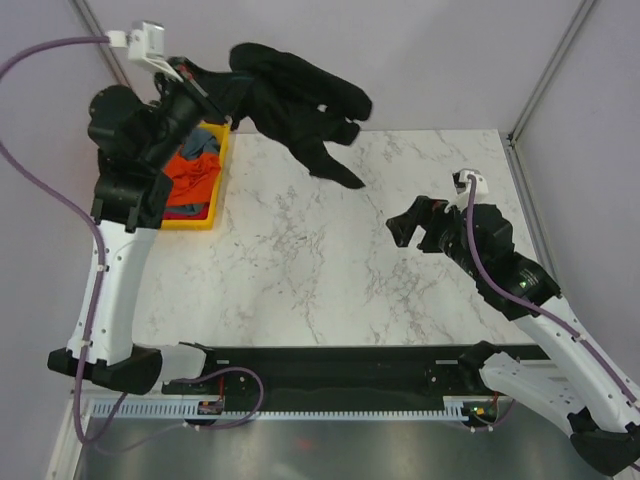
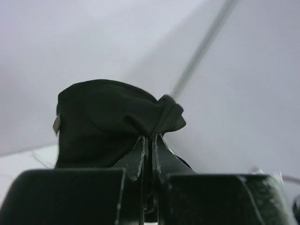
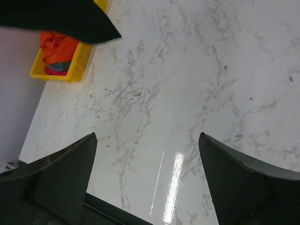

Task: Fold and stack the t-shirts
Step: Move the tshirt to the center of the board, then flatten the tshirt out

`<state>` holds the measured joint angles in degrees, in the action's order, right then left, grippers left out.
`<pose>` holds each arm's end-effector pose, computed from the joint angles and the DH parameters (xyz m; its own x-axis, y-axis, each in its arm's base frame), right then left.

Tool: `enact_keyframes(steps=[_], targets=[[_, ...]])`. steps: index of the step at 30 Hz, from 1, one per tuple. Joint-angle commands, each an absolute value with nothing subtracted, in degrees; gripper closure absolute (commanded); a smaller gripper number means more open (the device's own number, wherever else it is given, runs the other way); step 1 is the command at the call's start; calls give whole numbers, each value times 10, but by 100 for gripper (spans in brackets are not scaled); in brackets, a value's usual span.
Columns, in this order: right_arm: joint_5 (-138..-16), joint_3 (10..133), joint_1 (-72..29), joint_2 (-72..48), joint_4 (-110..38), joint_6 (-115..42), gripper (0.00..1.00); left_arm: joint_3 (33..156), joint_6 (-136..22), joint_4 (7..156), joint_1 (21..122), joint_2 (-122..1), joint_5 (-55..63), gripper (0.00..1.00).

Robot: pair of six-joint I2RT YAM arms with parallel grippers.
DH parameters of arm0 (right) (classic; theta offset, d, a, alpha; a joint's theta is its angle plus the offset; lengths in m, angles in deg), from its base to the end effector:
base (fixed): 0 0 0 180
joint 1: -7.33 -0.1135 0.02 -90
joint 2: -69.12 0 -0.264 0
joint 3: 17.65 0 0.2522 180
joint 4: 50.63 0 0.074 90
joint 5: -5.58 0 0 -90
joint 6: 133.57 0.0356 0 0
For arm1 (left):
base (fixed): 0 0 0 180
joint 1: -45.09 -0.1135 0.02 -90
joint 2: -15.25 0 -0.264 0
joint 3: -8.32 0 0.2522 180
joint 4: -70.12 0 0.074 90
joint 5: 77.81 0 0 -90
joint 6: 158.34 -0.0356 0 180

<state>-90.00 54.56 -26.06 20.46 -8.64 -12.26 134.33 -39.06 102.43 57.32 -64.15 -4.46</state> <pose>0.1527 0.0965 0.3779 -0.4703 0.3095 -0.8265 -0.2649 0.8438 0.4667 0.2416 -0.0628 0.5830 -0.0214 -0.4748 -0.8798 0.5318 0.7398 -0.4122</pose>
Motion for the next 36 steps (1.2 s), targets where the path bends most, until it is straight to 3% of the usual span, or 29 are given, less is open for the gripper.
enact_keyframes(steps=[1,4,7,8,11,15,23,29,36], targets=[[-1000,535,-262,224,-45,-87,2,1148,-374,1006,645,-644,-105,98],[-1083,526,-262,231,6,-52,2,979,-350,981,671,-618,-96,94],[-1121,494,-262,238,32,-16,2,846,-324,969,683,-634,-108,68],[-1125,473,-262,236,39,2,2,824,-322,972,686,-645,-114,51],[-1127,440,-262,215,63,30,3,790,-341,1018,693,-673,-89,42],[-1111,409,-262,175,65,67,4,780,-369,1044,720,-662,-26,40],[-1073,360,-256,95,5,129,17,746,-324,1051,709,-682,87,35],[-1078,322,-211,60,-70,139,18,737,-267,1016,678,-699,169,29],[-1052,310,-191,41,-97,116,20,736,-256,992,610,-731,138,35]])
